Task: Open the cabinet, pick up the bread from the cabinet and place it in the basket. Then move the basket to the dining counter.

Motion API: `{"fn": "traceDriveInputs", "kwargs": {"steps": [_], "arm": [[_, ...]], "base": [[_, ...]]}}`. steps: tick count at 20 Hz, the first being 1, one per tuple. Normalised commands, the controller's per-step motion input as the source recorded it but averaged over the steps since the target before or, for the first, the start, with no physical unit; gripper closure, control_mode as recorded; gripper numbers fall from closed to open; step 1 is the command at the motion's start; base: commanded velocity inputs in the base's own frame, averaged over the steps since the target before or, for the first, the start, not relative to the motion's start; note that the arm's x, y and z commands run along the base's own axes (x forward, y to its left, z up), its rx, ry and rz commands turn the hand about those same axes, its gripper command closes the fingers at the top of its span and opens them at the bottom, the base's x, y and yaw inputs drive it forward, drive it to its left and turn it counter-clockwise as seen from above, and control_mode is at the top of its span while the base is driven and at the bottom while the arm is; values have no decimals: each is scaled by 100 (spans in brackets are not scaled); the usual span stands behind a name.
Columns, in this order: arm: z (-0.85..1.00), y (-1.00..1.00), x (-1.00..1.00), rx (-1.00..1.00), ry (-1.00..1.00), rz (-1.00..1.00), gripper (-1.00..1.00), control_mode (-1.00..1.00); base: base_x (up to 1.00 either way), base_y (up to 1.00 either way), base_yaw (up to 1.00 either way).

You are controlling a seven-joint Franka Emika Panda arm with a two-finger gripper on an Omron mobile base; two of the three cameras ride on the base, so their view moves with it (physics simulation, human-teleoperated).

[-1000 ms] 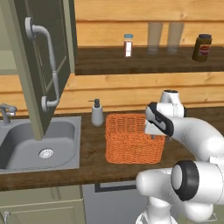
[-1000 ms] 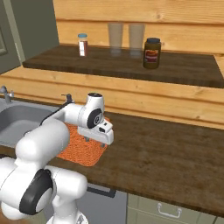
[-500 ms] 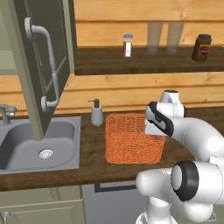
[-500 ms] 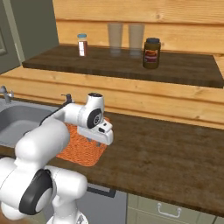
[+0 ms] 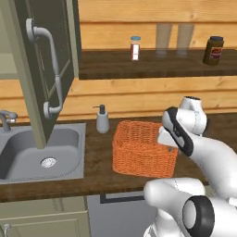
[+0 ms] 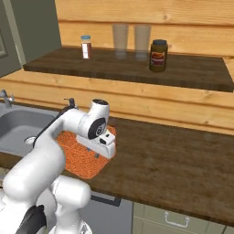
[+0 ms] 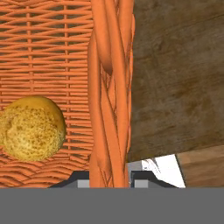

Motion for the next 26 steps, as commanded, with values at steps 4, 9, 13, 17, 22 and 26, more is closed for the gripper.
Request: {"fn": "traceDriveInputs", "kwargs": {"steps": [4,9,13,17,22,26], "arm": [[55,0,-51,28,-15,-22,100,-100],[67,0,-47,22,-13,-23,100,-100],[66,0,-38,5,-1,-15,100,-100],[66,0,-31,0,1,-12,100,-100],[64,1,-18,-9,8,-14,100,-100],[29,5,0,-19,24,-10,100,-100]], "base": [[0,0,0],[0,0,0],[0,0,0],[0,0,0],[0,0,0],[0,0,0]]}}
